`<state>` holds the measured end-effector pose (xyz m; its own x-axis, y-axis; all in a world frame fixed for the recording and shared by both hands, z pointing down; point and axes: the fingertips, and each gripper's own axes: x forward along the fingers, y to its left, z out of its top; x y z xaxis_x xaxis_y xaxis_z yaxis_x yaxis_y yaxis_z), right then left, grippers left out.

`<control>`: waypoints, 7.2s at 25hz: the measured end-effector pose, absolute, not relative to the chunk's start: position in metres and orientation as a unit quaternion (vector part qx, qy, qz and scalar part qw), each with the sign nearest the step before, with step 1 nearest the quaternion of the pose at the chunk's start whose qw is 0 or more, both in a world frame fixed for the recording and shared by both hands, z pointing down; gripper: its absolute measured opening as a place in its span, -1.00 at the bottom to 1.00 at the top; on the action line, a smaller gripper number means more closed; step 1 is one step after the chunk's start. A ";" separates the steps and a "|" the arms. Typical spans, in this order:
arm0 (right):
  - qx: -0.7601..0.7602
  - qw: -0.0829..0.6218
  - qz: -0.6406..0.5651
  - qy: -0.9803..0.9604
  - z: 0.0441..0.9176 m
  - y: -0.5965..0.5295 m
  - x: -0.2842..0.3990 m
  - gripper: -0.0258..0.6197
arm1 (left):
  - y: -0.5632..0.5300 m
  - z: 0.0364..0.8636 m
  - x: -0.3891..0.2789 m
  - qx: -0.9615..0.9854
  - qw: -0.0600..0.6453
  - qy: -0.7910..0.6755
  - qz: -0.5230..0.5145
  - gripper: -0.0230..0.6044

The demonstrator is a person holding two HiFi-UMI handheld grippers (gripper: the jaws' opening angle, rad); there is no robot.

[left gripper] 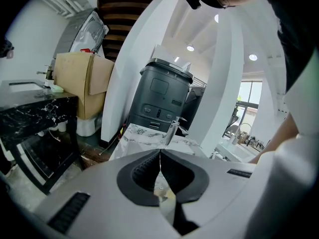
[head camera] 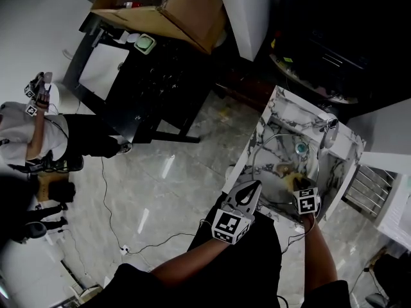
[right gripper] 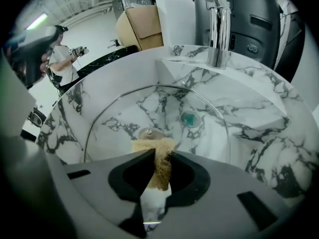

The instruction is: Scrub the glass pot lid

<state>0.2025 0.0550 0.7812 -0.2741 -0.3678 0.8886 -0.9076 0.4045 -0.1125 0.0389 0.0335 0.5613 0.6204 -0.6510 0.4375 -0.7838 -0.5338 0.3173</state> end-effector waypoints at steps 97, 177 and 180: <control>0.512 0.346 0.336 -0.710 0.785 -0.058 0.194 -0.69 | -0.008 0.575 0.027 0.879 0.255 -0.371 0.158 -0.88; 0.359 0.461 0.342 -0.736 0.776 0.038 0.094 -0.69 | 0.022 0.546 -0.036 0.875 0.245 -0.403 0.108 -0.87; 0.363 0.457 0.350 -0.733 0.777 0.035 0.088 -0.69 | 0.017 0.543 -0.039 0.876 0.246 -0.399 0.111 -0.87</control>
